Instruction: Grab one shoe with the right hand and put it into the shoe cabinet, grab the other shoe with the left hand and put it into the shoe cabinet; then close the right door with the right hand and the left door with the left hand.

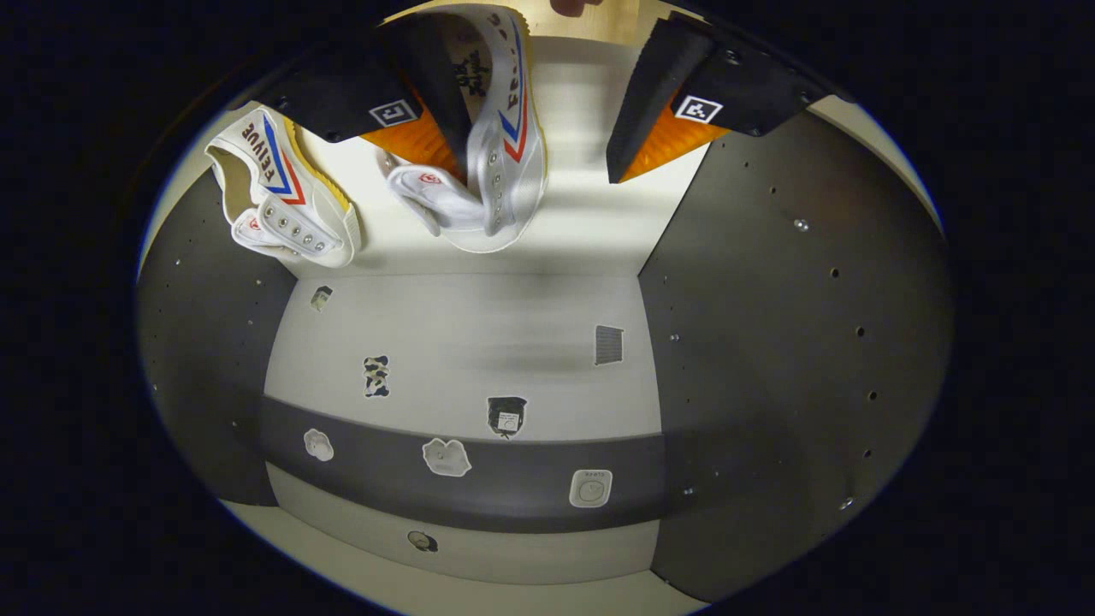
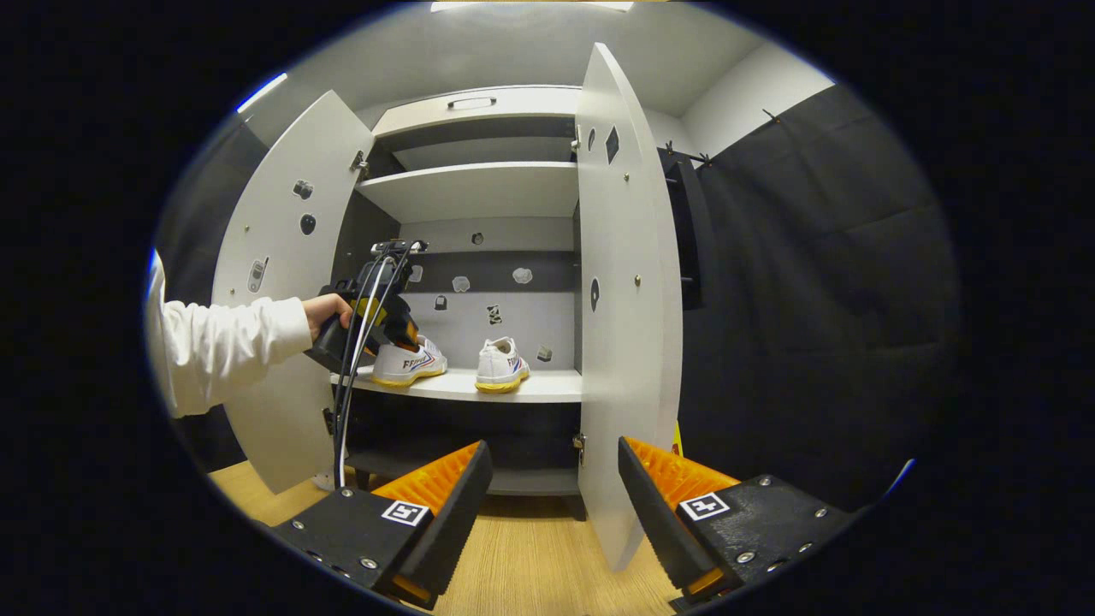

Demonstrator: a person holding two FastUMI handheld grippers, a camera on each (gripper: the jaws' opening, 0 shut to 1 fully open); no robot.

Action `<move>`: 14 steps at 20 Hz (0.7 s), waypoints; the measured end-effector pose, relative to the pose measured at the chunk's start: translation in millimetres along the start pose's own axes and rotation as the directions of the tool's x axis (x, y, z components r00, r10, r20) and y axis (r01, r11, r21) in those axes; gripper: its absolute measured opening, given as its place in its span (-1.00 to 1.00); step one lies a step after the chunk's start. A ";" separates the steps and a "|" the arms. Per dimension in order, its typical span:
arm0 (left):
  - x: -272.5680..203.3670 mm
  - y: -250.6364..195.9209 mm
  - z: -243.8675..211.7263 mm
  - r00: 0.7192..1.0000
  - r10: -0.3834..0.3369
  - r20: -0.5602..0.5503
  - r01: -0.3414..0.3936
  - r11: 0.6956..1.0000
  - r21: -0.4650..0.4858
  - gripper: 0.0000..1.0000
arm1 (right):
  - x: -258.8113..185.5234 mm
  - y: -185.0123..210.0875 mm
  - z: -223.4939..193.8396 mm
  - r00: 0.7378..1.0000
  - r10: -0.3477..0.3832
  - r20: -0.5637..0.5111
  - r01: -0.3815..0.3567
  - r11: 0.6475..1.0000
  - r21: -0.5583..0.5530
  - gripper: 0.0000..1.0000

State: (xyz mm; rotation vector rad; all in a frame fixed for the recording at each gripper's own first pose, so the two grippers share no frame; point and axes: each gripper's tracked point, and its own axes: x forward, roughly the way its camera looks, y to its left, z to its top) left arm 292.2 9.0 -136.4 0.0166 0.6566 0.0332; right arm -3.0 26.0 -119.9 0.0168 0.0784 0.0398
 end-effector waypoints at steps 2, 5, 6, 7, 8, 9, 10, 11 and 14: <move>-18.3 0.7 5.8 0.999 -0.010 0.036 0.010 1.000 -0.002 0.87 | 0.9 3.0 1.8 1.000 0.011 0.005 -0.011 1.000 0.007 0.82; -54.8 -1.0 21.8 0.992 -0.028 0.127 0.026 0.999 0.022 0.92 | 2.1 7.5 1.4 1.000 0.026 0.004 -0.026 1.000 0.011 0.82; -70.2 -3.6 25.5 0.987 -0.045 0.155 0.042 0.999 0.023 0.91 | 1.8 9.2 2.1 0.999 0.032 0.005 -0.032 0.999 0.011 0.82; -85.8 -5.7 29.3 0.982 -0.054 0.184 0.050 0.998 0.027 0.90 | 1.8 10.4 3.3 0.999 0.037 0.008 -0.037 0.999 0.012 0.82; -99.3 -5.2 32.0 0.976 -0.059 0.212 0.053 0.998 0.035 0.90 | 2.6 12.4 4.0 0.999 0.045 0.009 -0.045 0.999 0.013 0.82; -113.7 -6.7 33.8 0.969 -0.068 0.236 0.059 0.997 0.043 0.90 | 2.5 14.3 5.3 0.999 0.051 0.013 -0.051 0.999 0.016 0.82; -128.3 -9.3 33.4 0.963 -0.079 0.257 0.069 0.997 0.047 0.90 | 2.5 16.1 7.5 0.998 0.059 0.017 -0.059 0.998 0.019 0.82; -143.6 -10.7 34.3 0.957 -0.086 0.278 0.075 0.996 0.049 0.90 | 2.4 18.4 8.7 0.998 0.066 0.021 -0.066 0.998 0.022 0.82; -184.7 -9.2 26.6 0.936 -0.089 0.341 0.080 0.996 0.041 0.89 | 0.6 24.2 11.7 0.996 0.089 0.027 -0.090 0.996 0.026 0.82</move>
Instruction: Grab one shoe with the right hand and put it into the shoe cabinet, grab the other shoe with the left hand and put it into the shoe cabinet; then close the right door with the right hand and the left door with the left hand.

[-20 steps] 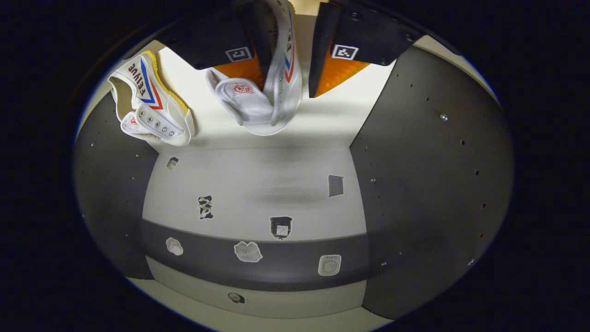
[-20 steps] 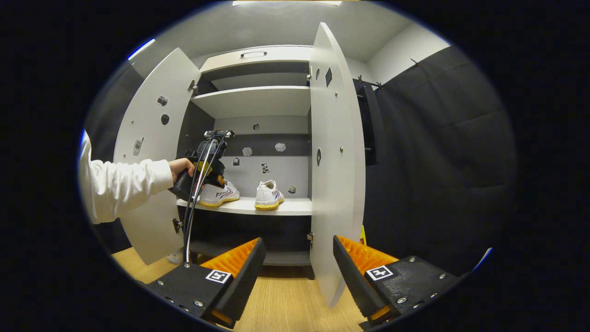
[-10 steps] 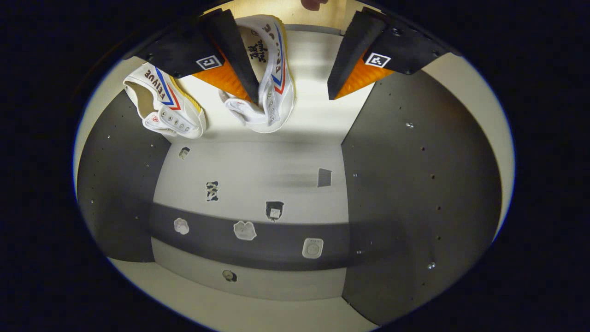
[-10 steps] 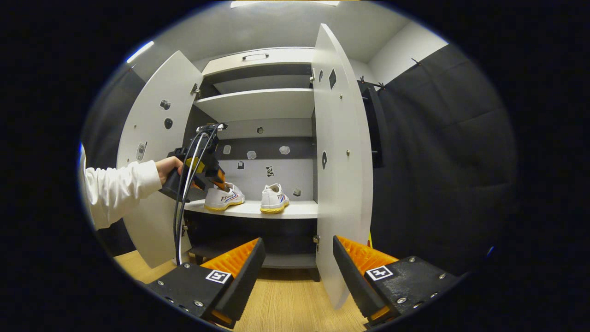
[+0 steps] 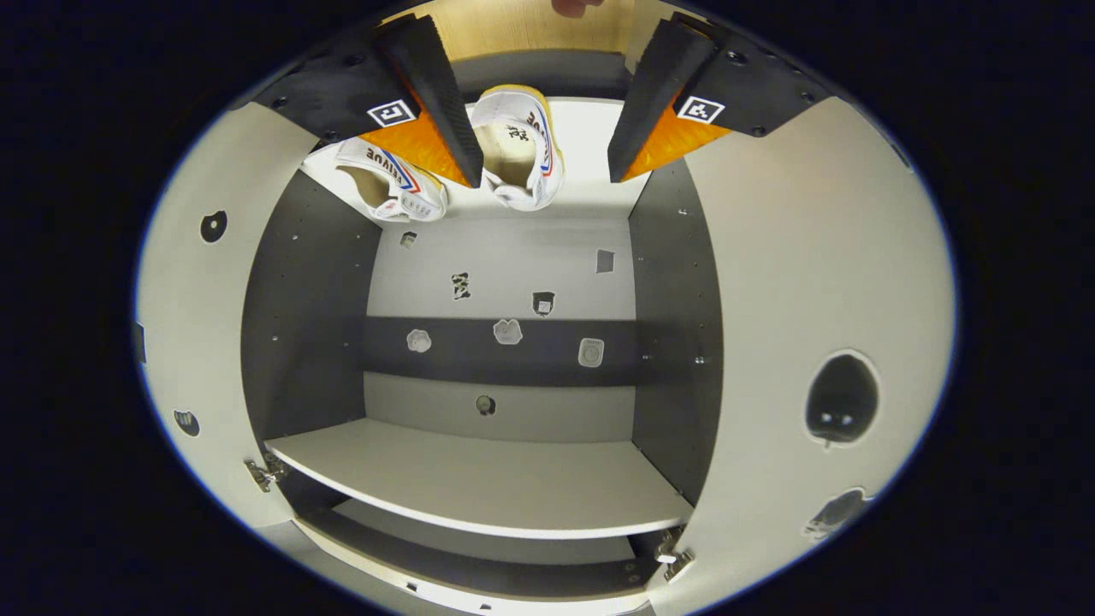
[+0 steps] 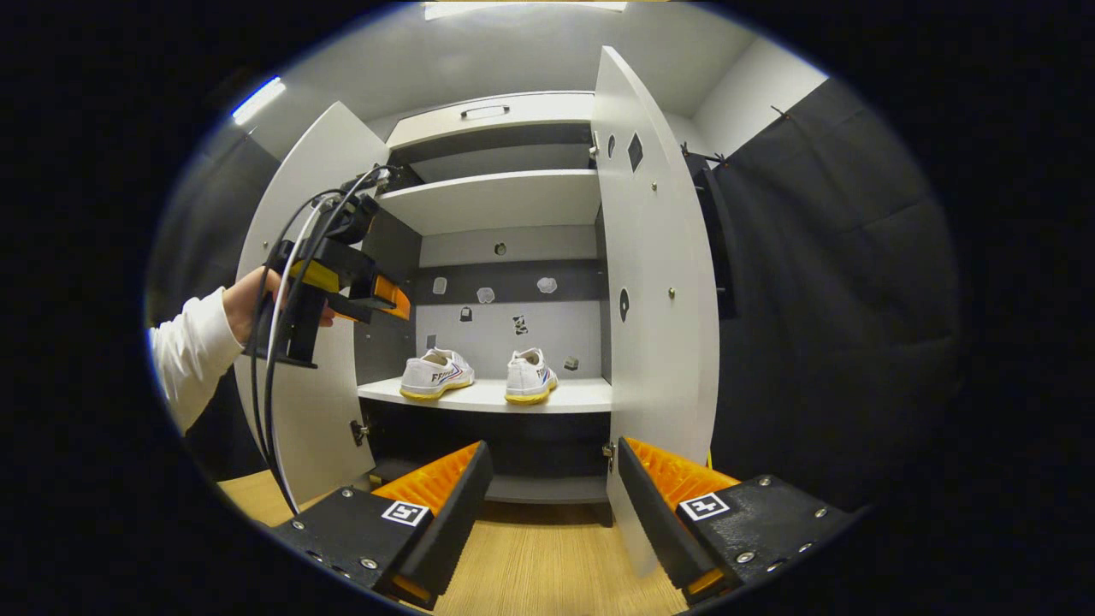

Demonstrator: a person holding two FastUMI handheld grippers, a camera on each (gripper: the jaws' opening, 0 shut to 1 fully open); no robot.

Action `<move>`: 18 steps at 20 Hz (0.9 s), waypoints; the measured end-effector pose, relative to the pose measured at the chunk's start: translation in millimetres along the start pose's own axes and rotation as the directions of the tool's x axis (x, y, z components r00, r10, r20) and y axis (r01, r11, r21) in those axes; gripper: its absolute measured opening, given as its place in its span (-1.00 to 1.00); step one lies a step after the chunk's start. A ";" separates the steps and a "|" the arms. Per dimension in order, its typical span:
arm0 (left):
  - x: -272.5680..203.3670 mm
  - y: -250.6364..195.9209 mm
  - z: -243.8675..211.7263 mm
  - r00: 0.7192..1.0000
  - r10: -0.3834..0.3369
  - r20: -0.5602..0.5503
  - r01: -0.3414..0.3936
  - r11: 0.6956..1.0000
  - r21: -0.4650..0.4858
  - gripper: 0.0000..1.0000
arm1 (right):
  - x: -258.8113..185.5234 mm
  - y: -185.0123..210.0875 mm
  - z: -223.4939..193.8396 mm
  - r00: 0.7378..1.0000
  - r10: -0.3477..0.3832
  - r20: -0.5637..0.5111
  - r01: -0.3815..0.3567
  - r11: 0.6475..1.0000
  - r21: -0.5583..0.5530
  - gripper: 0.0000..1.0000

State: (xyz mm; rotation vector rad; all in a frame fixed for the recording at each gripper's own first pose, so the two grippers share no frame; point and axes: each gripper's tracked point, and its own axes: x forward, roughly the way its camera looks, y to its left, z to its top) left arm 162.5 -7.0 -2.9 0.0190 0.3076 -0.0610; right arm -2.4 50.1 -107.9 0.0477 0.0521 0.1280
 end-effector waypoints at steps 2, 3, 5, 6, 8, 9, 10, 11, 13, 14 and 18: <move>-28.4 -2.6 -6.5 0.999 -0.004 0.037 0.005 1.000 -0.018 0.89 | -2.5 4.2 0.0 1.000 0.015 0.004 -0.015 1.000 0.000 0.82; -42.4 -1.9 -12.7 0.998 0.002 0.060 -0.001 1.000 -0.015 0.90 | -3.5 5.0 -0.8 1.000 0.018 0.004 -0.018 1.000 -0.002 0.82; -70.1 1.5 -33.7 0.995 0.031 0.094 -0.031 1.000 -0.001 0.90 | -5.2 8.0 -3.2 1.000 0.027 0.000 -0.027 1.000 0.001 0.82; -80.9 1.9 -45.9 0.994 0.047 0.101 -0.047 0.999 0.002 0.89 | -6.4 8.4 -4.5 1.000 0.030 -0.004 -0.030 1.000 0.008 0.82; -103.6 5.7 -75.0 0.990 0.084 0.110 -0.085 0.996 -0.002 0.90 | -9.4 9.4 -5.0 0.999 0.037 -0.006 -0.037 0.999 0.026 0.82; -115.2 5.9 -90.7 0.989 0.101 0.112 -0.100 0.995 -0.016 0.89 | -10.3 8.8 -5.9 0.999 0.040 -0.008 -0.040 0.999 0.032 0.82; -124.8 7.3 -105.1 0.986 0.113 0.120 -0.109 0.993 -0.034 0.90 | -10.7 8.9 -8.1 0.999 0.044 -0.011 -0.044 0.999 0.030 0.82; -133.4 5.1 -121.8 0.986 0.113 0.120 -0.107 0.993 -0.055 0.90 | -10.0 6.1 -13.4 0.999 0.037 -0.022 -0.037 0.999 0.020 0.82; -146.8 6.2 -152.5 0.985 0.128 0.111 -0.119 0.989 -0.090 0.90 | -10.8 3.4 -23.2 0.999 0.028 -0.047 -0.027 1.000 0.012 0.82; -153.4 11.8 -161.7 0.982 0.153 0.112 -0.143 0.985 -0.093 0.90 | -12.1 3.5 -25.1 0.998 0.028 -0.052 -0.027 0.999 0.018 0.82; -173.3 24.0 -175.5 0.971 0.201 0.126 -0.191 0.977 -0.091 0.90 | -15.5 3.3 -23.7 0.998 0.026 -0.049 -0.024 0.999 0.040 0.82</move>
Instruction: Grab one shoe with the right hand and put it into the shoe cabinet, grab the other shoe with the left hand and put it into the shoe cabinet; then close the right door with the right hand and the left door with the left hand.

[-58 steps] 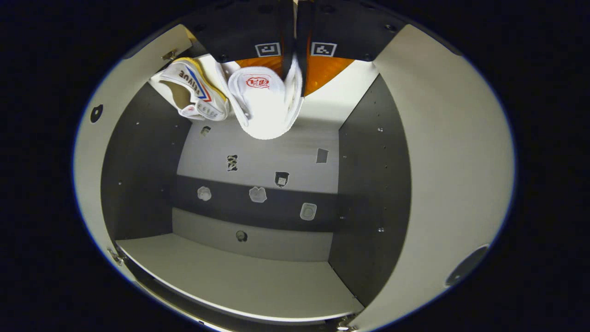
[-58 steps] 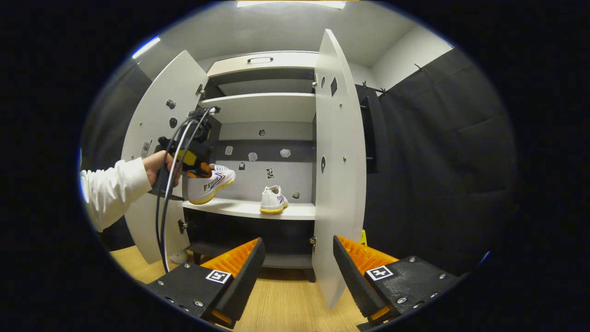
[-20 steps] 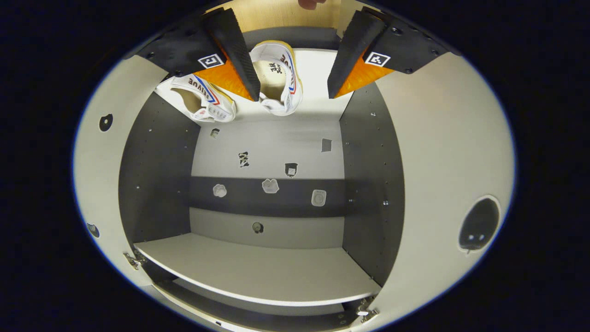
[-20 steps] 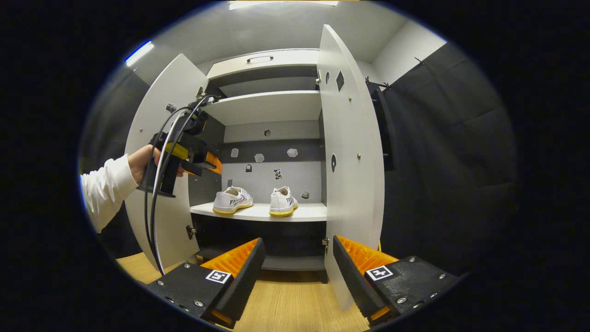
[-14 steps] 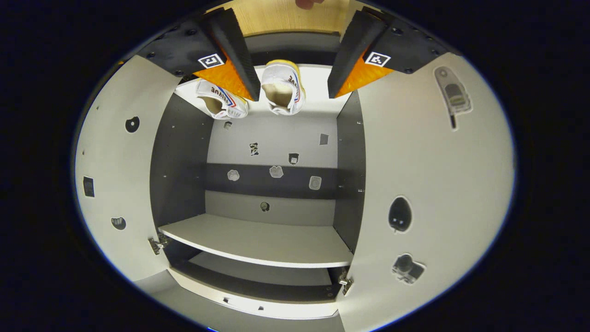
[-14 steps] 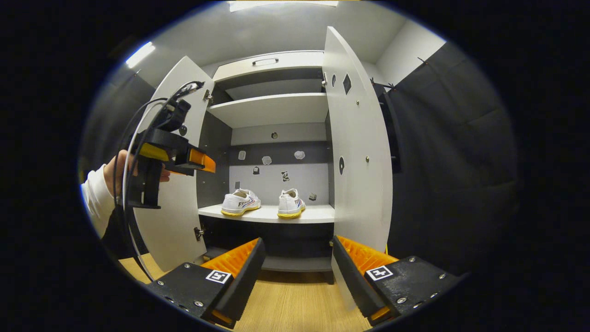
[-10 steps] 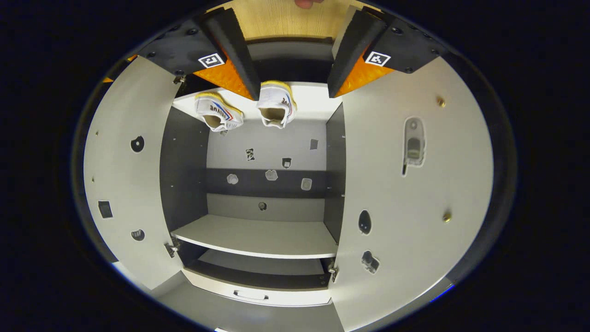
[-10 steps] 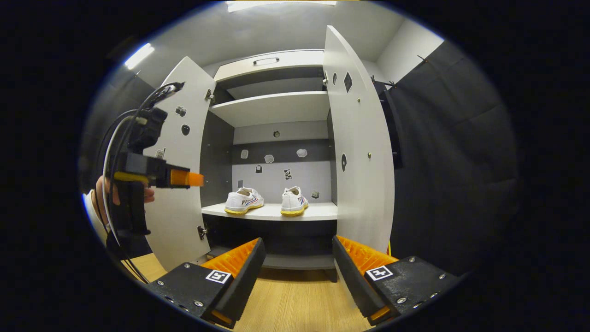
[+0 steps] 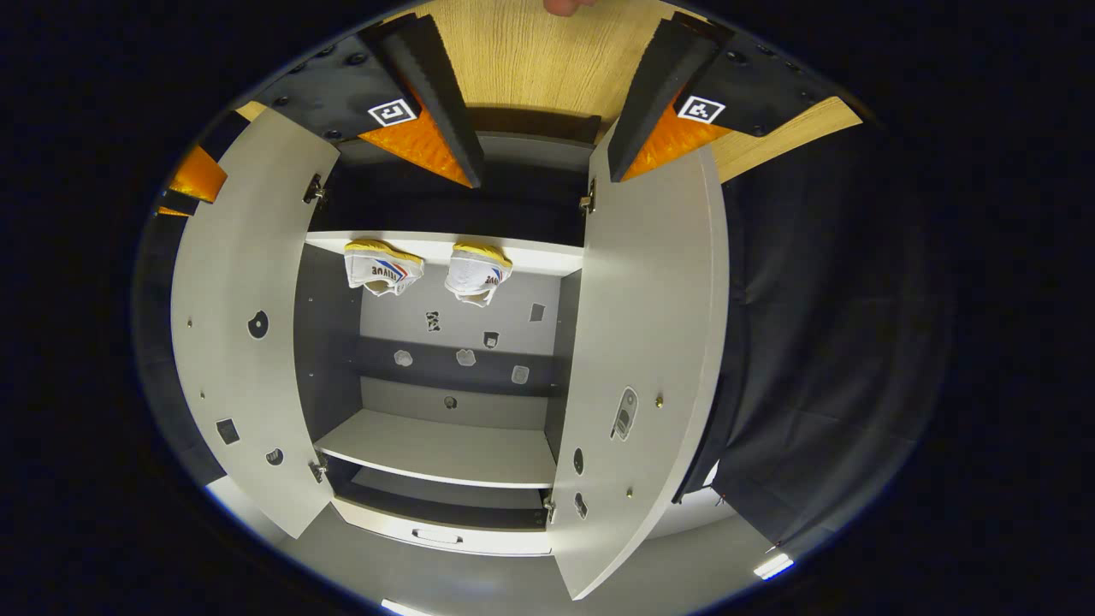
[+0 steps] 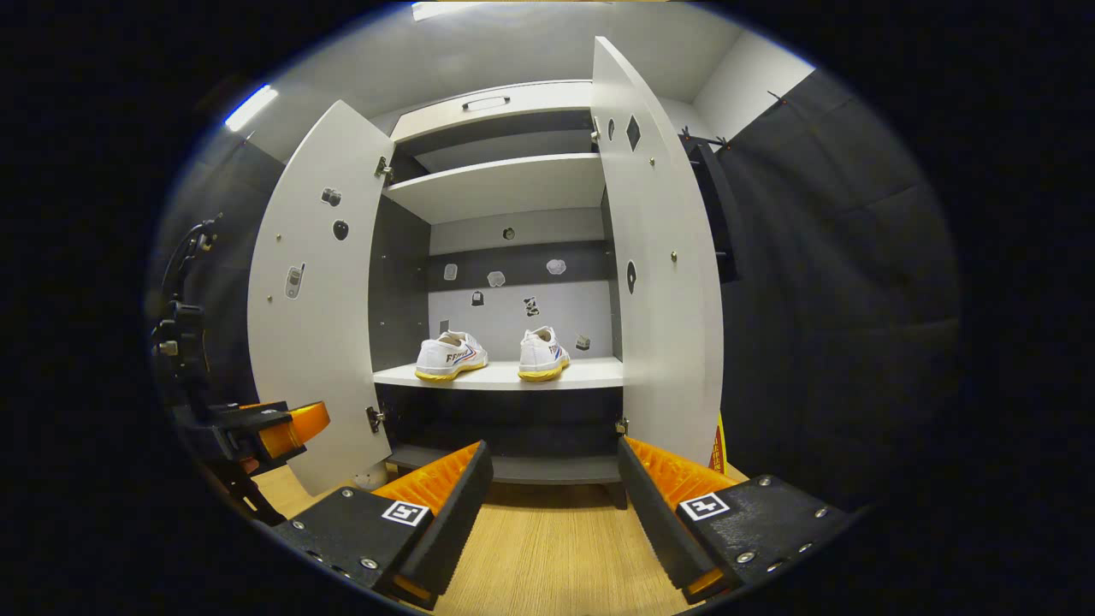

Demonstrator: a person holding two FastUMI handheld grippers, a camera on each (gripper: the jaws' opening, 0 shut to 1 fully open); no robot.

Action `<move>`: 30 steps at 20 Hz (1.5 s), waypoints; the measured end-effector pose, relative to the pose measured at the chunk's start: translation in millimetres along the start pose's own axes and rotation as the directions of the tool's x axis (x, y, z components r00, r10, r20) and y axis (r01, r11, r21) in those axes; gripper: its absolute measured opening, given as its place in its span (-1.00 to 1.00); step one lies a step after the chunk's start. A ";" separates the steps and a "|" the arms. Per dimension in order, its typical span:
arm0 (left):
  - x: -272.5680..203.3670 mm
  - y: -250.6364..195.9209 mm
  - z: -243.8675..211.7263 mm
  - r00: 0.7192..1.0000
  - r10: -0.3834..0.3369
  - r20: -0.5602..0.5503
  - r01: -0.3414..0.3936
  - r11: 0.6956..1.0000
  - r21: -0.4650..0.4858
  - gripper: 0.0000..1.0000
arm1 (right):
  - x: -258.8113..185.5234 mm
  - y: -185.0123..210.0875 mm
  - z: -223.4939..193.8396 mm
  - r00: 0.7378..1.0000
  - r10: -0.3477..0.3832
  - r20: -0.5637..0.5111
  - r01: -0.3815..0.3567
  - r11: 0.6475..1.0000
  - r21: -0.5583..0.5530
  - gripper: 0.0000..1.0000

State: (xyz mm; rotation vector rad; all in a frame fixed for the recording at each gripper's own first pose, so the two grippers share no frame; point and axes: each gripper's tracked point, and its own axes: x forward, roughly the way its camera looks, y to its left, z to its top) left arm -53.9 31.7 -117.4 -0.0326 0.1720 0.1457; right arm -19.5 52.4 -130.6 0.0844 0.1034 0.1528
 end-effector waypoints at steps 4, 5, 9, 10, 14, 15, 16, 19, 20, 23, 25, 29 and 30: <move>-7.6 9.4 4.3 0.999 0.036 0.017 -0.036 0.999 0.002 0.90 | -10.0 -25.8 46.4 0.994 -0.034 0.106 0.034 0.999 0.006 0.82; -8.3 8.7 6.3 0.999 0.035 0.022 -0.035 0.999 0.004 0.90 | -11.0 -41.7 62.1 0.990 -0.051 0.132 0.053 0.999 -0.011 0.82; -11.8 -2.6 9.5 0.999 -0.015 0.032 0.015 1.000 -0.006 0.90 | -13.3 -123.5 130.6 0.961 -0.176 0.215 0.186 0.982 -0.027 0.82; -11.8 -6.7 6.8 0.999 -0.026 0.026 0.026 1.000 0.001 0.90 | -12.3 -142.1 147.0 0.955 -0.194 0.223 0.203 0.979 -0.014 0.82; -11.6 -23.0 1.3 0.996 -0.086 -0.005 0.086 0.996 0.009 0.89 | 15.0 -194.4 179.3 0.956 -0.235 0.178 0.239 0.971 0.000 0.84; -10.7 -24.7 1.6 0.996 -0.093 -0.004 0.093 0.996 0.017 0.90 | 24.9 -199.2 185.8 0.954 -0.238 0.184 0.242 0.970 0.000 0.85; -12.1 -24.7 1.3 0.996 -0.093 -0.003 0.093 0.995 0.027 0.90 | 30.2 -201.4 191.0 0.953 -0.236 0.191 0.243 0.970 -0.009 0.85; -13.2 -26.2 -3.5 0.995 -0.097 -0.022 0.097 0.995 0.032 0.90 | 42.3 -197.6 195.7 0.955 -0.215 0.202 0.232 0.971 -0.063 0.85; -13.3 -26.4 -3.3 0.995 -0.098 -0.023 0.099 0.995 0.030 0.90 | 43.3 -192.3 197.1 0.956 -0.205 0.208 0.226 0.971 -0.081 0.85; -16.7 -19.8 -1.9 0.996 -0.085 -0.020 0.086 0.996 0.033 0.89 | 41.4 -188.9 202.5 0.949 -0.212 0.233 0.250 0.956 -0.152 0.82; -16.3 -19.1 -0.5 0.996 -0.088 -0.021 0.089 0.995 0.034 0.90 | 41.7 -181.5 201.3 0.954 -0.196 0.227 0.231 0.963 -0.140 0.78; -13.0 -21.3 1.0 0.994 -0.105 -0.018 0.106 0.994 0.038 0.90 | 43.5 -166.4 198.1 0.965 -0.161 0.209 0.185 0.977 -0.104 0.75; -12.1 -23.5 -0.4 0.994 -0.112 -0.019 0.112 0.993 0.036 0.90 | 44.0 -160.3 197.4 0.967 -0.152 0.205 0.177 0.978 -0.109 0.75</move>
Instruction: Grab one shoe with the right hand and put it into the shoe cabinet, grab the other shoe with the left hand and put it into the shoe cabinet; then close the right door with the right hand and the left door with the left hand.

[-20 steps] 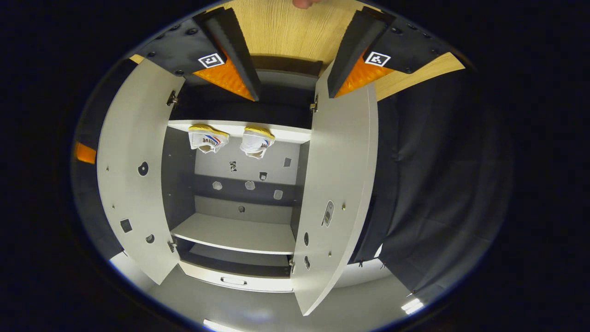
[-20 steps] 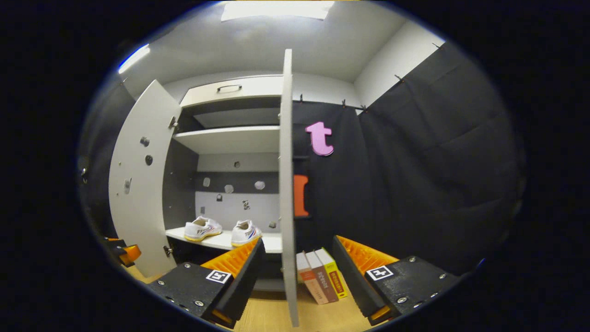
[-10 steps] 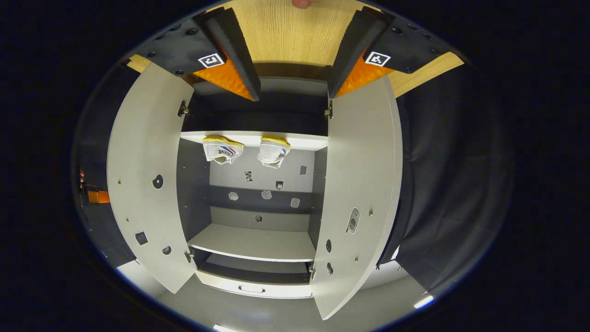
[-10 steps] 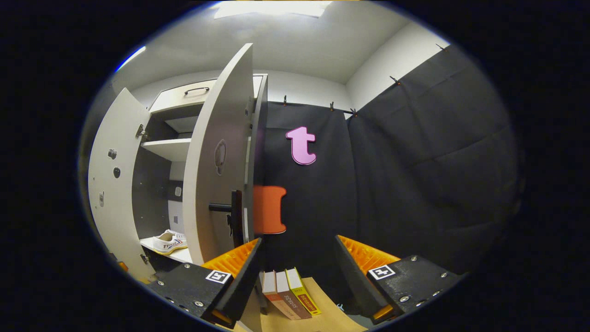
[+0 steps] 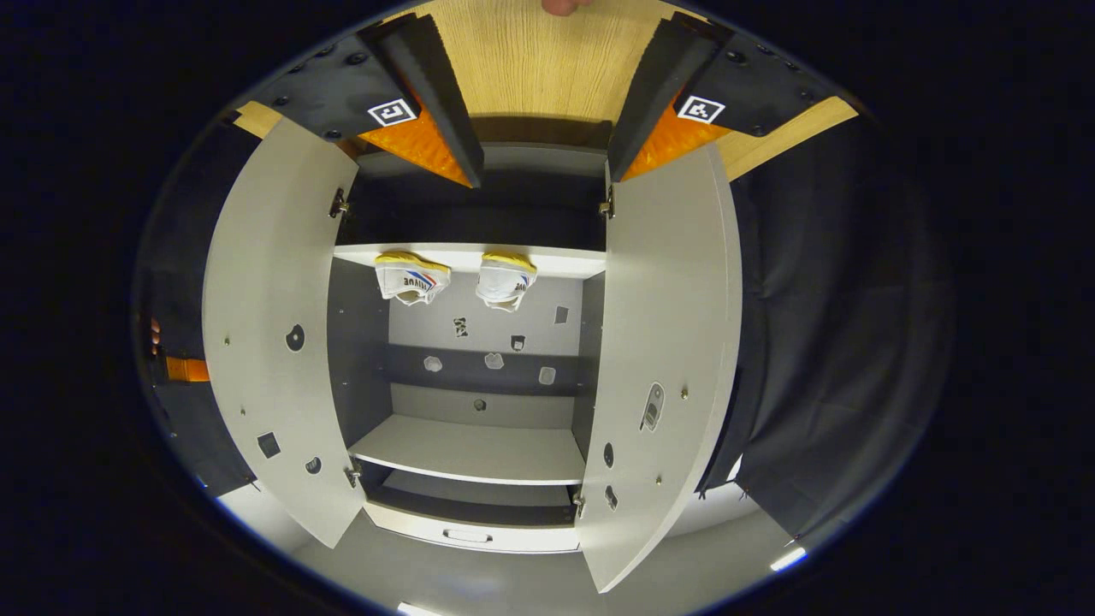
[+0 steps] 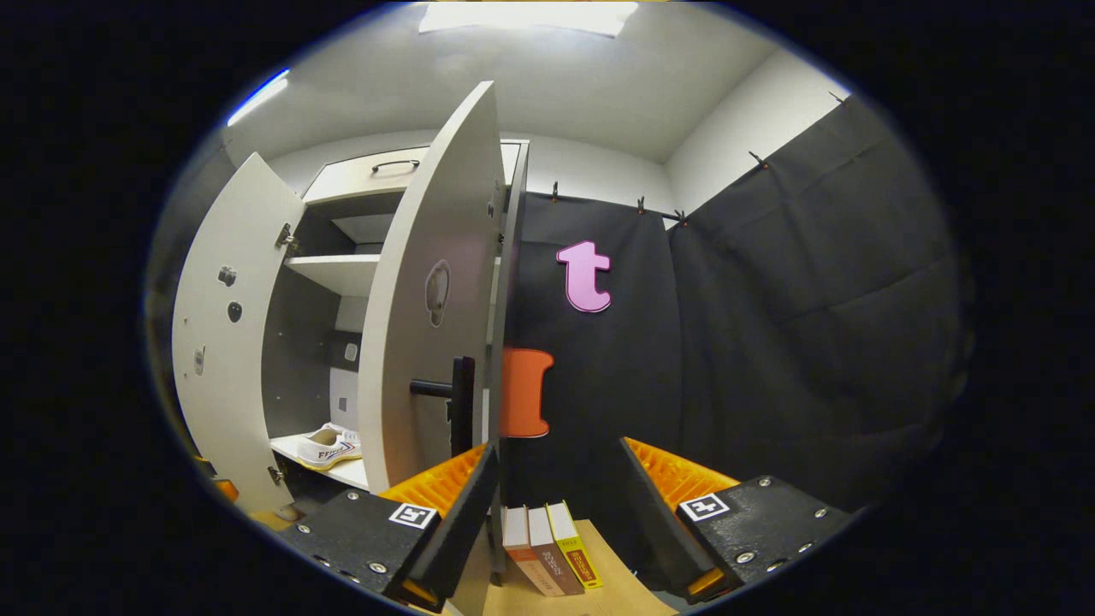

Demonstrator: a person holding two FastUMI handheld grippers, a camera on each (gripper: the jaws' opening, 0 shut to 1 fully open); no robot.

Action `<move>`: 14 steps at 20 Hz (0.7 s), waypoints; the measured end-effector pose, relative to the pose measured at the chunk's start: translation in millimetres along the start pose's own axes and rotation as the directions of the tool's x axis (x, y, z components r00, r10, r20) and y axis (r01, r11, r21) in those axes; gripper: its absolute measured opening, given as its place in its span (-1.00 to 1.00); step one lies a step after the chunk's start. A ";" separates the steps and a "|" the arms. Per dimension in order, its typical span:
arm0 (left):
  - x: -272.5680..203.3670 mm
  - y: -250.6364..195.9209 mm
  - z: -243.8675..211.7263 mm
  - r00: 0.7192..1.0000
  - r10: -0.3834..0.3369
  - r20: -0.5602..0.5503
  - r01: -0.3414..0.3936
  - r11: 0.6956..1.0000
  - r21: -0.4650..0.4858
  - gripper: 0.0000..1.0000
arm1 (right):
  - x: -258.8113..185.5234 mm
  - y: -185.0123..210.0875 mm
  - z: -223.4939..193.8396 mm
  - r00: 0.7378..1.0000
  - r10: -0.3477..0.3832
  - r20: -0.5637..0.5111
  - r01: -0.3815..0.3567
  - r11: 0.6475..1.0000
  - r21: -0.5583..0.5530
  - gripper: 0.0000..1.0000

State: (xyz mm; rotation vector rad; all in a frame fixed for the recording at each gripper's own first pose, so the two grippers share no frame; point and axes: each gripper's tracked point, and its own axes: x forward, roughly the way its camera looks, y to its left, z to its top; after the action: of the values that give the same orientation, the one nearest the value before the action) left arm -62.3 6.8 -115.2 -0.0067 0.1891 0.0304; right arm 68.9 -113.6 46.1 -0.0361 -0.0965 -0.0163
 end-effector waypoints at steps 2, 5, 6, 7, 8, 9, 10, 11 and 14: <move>-0.3 -1.3 -0.1 1.000 -0.007 0.001 0.007 1.000 -0.002 0.90 | -2.3 17.8 0.6 0.999 0.033 -0.006 -0.033 0.999 0.009 0.75; -0.9 -1.5 -2.2 1.000 -0.011 -0.001 0.011 1.000 0.003 0.90 | -3.1 55.9 -1.6 0.993 0.120 -0.020 -0.119 0.992 0.045 0.76; -0.4 0.2 -1.1 1.000 -0.009 0.001 0.009 1.000 0.005 0.90 | -3.2 66.1 -1.3 0.990 0.141 -0.018 -0.140 0.989 0.048 0.76; -0.9 3.1 -0.8 1.000 -0.004 0.002 0.004 1.000 0.004 0.90 | -2.2 76.4 -1.2 0.987 0.161 -0.015 -0.160 0.986 0.048 0.76; -0.6 4.9 -0.7 1.000 0.000 0.002 0.000 1.000 0.002 0.90 | -0.4 86.5 -1.5 0.983 0.183 -0.016 -0.182 0.982 0.049 0.76; -2.5 8.3 -1.6 1.000 0.006 0.000 -0.006 1.000 -0.001 0.90 | 2.0 96.6 -2.0 0.979 0.201 -0.018 -0.200 0.978 0.052 0.75; -1.9 12.8 -1.3 1.000 0.014 -0.002 -0.014 1.000 -0.002 0.90 | 4.8 105.5 -2.1 0.976 0.217 -0.019 -0.216 0.975 0.055 0.75; -3.3 16.3 -2.3 1.000 0.021 -0.003 -0.021 1.000 -0.002 0.90 | 8.2 113.3 -2.7 0.973 0.231 -0.021 -0.230 0.972 0.057 0.75; -5.4 27.2 -1.9 0.999 0.044 -0.005 -0.044 0.999 0.000 0.89 | 20.0 131.8 3.0 0.968 0.253 -0.004 -0.252 0.966 0.063 0.92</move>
State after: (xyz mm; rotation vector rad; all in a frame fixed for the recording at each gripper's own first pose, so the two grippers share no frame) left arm -68.7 33.8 -116.2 -0.0024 0.1939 0.0743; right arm 90.9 17.9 46.4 0.0145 -0.0802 0.2414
